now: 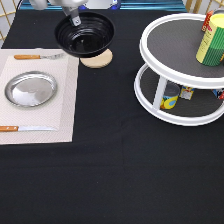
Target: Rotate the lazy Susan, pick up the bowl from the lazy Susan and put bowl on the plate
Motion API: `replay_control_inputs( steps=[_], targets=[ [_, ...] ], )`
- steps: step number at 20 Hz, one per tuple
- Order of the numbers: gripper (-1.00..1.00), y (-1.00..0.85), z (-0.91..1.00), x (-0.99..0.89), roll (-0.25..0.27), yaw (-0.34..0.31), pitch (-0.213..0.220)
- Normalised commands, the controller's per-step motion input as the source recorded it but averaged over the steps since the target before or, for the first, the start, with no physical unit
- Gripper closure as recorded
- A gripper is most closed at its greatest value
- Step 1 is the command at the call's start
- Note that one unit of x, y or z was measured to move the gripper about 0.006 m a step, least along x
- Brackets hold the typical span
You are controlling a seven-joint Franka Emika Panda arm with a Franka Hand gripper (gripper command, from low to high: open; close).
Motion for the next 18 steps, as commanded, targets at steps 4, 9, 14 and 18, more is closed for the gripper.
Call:
replay_control_inputs(
  steps=[4, 9, 14, 18],
  targets=[
    [1.00, -0.20, -0.20, 0.00, -0.014, -0.310, -0.018],
    [1.00, -0.23, -0.14, 0.00, -0.011, -0.297, -0.005],
    [1.00, -0.20, -0.21, -0.08, -0.002, -0.313, -0.004],
    [1.00, -0.32, -0.24, -0.21, -0.009, -0.265, 0.000]
  ],
)
